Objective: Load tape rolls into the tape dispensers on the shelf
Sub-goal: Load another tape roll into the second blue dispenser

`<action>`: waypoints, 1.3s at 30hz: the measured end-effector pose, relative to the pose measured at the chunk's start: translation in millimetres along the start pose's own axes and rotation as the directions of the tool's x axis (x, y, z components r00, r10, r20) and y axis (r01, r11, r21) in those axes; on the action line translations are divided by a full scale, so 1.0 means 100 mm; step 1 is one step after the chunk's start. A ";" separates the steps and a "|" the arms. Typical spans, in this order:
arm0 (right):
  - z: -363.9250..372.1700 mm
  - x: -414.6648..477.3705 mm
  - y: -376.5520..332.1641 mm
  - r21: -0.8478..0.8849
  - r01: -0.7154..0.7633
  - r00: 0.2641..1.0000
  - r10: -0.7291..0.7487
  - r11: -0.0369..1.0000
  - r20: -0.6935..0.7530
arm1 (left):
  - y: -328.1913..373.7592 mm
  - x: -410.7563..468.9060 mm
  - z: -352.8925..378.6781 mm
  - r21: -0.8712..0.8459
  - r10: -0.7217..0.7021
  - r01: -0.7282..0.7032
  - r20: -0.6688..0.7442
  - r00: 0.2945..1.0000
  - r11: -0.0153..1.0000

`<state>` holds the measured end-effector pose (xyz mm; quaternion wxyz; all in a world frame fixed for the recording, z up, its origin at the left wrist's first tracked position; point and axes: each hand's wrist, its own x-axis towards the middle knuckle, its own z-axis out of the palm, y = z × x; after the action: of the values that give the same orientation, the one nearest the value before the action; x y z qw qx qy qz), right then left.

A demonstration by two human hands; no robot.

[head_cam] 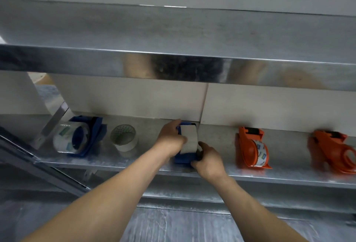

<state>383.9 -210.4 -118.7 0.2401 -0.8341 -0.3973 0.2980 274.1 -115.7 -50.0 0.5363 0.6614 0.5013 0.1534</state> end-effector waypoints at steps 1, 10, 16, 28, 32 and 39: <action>0.01 -0.02 -0.01 -0.001 -0.015 1.000 0.015 1.000 0.010 | 0.03 0.02 -0.03 -0.003 -0.005 0.005 0.004 1.000 1.000; 0.08 -0.02 0.02 -0.013 -0.084 0.996 0.084 0.996 0.014 | 0.00 0.07 -0.08 -0.072 -0.046 0.047 0.015 0.999 0.996; 0.10 -0.02 -0.06 -0.015 -0.110 0.994 0.111 0.994 0.022 | -0.02 0.05 -0.10 -0.041 -0.044 0.045 0.029 0.999 0.998; 0.01 -0.01 -0.33 0.450 0.014 1.000 -0.002 0.893 -0.026 | -0.06 0.01 -0.10 -0.080 -0.051 0.052 0.018 0.999 0.995; -0.02 -0.03 -0.39 0.483 0.063 0.998 -0.040 0.873 -0.058 | -0.08 0.05 -0.12 -0.121 -0.044 0.044 0.009 0.999 0.992; -0.10 -0.08 -0.35 0.517 0.092 0.992 -0.035 0.851 -0.119 | -0.06 0.08 -0.12 -0.129 -0.056 0.054 -0.013 0.998 0.990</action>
<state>368.9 -198.7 -86.8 0.4876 -0.7387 -0.3157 0.3421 265.8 -102.3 -52.9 0.5777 0.6100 0.5130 0.1762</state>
